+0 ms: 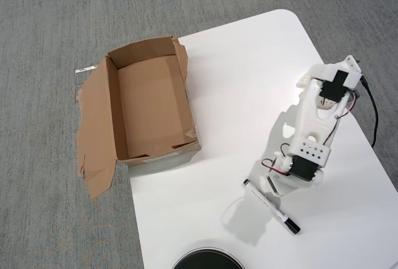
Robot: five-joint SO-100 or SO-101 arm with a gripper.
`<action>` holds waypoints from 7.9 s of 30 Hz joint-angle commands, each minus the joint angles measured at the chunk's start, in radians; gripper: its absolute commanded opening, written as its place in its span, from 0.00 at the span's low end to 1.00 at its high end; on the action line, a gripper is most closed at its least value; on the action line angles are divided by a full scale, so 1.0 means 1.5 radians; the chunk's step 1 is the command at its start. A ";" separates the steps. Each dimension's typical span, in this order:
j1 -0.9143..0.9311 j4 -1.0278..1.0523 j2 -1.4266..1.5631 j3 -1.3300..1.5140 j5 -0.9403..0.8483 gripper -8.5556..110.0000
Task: Grasp a pen and put it in the box.
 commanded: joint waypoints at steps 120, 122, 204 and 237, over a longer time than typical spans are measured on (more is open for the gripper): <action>0.252 -0.009 0.092 -0.275 0.008 0.08; 0.285 -0.009 0.090 -0.324 0.008 0.08; 0.567 -0.163 0.063 -0.418 -0.002 0.26; 0.565 -0.160 0.389 -0.404 0.745 0.26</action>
